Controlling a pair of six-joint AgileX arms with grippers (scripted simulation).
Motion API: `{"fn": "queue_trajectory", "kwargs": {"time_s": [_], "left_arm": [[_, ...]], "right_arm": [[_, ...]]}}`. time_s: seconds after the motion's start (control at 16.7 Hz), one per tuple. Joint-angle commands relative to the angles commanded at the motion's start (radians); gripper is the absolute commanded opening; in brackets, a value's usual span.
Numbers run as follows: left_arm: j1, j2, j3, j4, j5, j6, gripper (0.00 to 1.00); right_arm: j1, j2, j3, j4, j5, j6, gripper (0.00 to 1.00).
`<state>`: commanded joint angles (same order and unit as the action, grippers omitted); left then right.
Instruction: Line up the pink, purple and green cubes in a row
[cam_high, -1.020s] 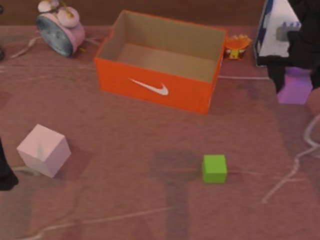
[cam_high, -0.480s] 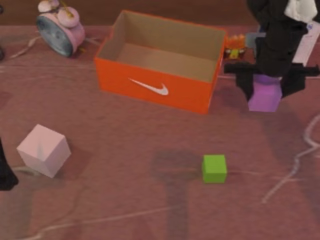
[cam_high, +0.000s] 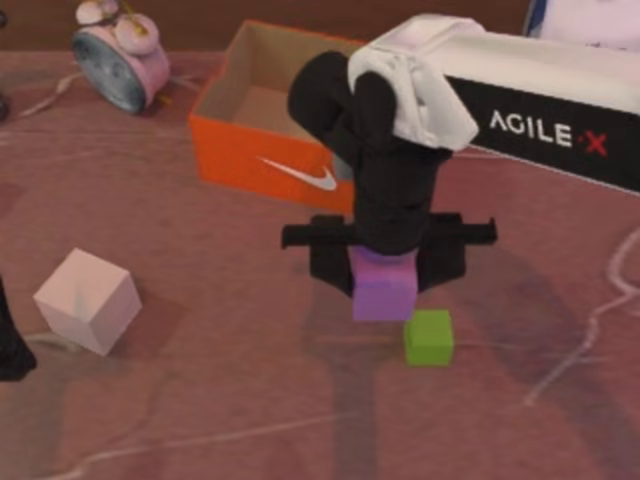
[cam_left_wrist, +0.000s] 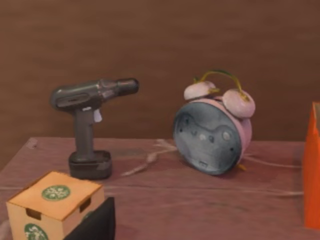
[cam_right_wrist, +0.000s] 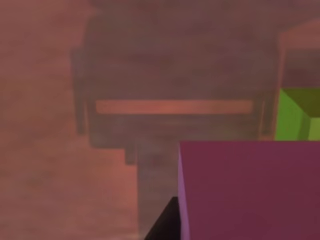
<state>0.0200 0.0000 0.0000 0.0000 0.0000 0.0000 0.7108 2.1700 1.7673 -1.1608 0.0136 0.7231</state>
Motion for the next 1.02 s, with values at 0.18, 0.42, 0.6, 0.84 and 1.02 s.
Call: {"fn": "queue_trajectory", "kwargs": {"time_s": [0.18, 0.42, 0.6, 0.84, 1.02], "left_arm": [[0.000, 0.000, 0.000, 0.000, 0.000, 0.000, 1.00], [0.000, 0.000, 0.000, 0.000, 0.000, 0.000, 1.00], [0.000, 0.000, 0.000, 0.000, 0.000, 0.000, 1.00], [0.000, 0.000, 0.000, 0.000, 0.000, 0.000, 1.00], [0.000, 0.000, 0.000, 0.000, 0.000, 0.000, 1.00]], "right_arm": [[0.046, -0.023, -0.025, 0.007, 0.001, 0.046, 0.00], [0.044, -0.018, -0.024, 0.010, 0.000, 0.046, 0.00], [0.044, 0.002, -0.074, 0.080, 0.001, 0.046, 0.00], [0.047, 0.046, -0.166, 0.223, 0.002, 0.049, 0.00], [0.049, 0.056, -0.184, 0.246, 0.002, 0.049, 0.00]]}}
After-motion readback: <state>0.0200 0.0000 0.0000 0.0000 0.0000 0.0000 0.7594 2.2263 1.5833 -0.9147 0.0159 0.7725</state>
